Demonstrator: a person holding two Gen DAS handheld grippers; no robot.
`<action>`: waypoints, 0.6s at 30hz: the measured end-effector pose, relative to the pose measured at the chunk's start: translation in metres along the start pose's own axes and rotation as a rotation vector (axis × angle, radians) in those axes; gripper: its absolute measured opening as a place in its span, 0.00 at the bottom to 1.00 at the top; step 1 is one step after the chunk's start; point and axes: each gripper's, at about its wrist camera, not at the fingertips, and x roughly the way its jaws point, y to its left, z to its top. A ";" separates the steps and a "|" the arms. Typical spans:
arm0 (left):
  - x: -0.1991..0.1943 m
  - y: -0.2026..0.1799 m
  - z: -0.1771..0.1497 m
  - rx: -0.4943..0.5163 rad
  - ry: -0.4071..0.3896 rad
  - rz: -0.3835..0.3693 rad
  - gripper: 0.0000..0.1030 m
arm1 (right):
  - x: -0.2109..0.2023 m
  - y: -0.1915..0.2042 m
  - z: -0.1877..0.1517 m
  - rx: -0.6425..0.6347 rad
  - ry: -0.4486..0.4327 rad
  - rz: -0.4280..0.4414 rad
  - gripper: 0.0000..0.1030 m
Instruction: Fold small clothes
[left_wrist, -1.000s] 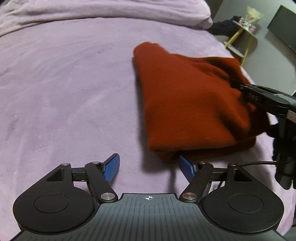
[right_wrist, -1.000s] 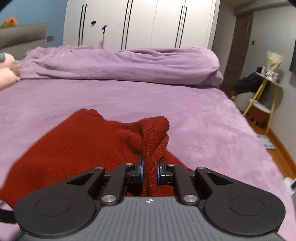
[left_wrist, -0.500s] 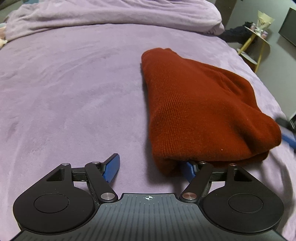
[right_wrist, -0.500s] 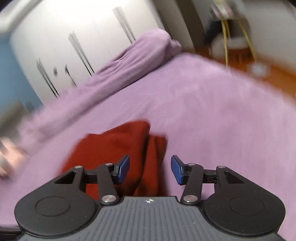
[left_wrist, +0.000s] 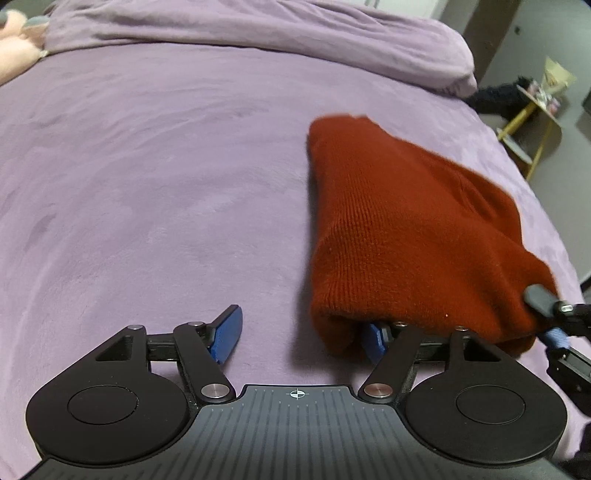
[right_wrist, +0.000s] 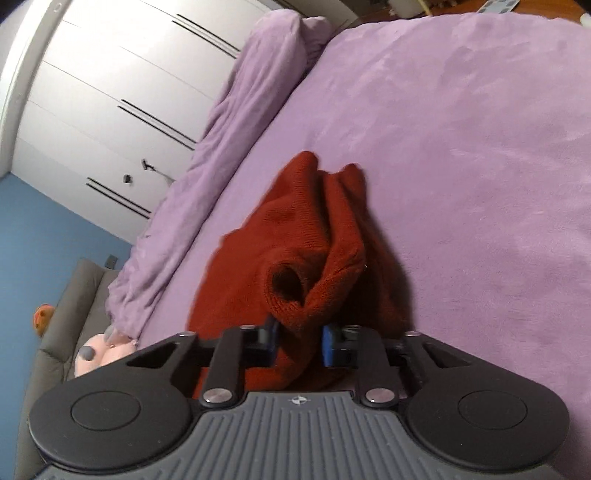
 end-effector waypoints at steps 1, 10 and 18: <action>-0.003 0.005 0.001 -0.018 -0.006 -0.005 0.70 | -0.004 -0.008 0.001 0.085 -0.006 0.096 0.16; -0.010 0.031 -0.003 -0.018 0.052 -0.063 0.73 | -0.007 0.003 -0.014 -0.260 0.021 -0.243 0.25; -0.038 0.045 0.031 -0.039 -0.073 0.018 0.71 | -0.022 0.047 0.006 -0.447 -0.075 -0.239 0.43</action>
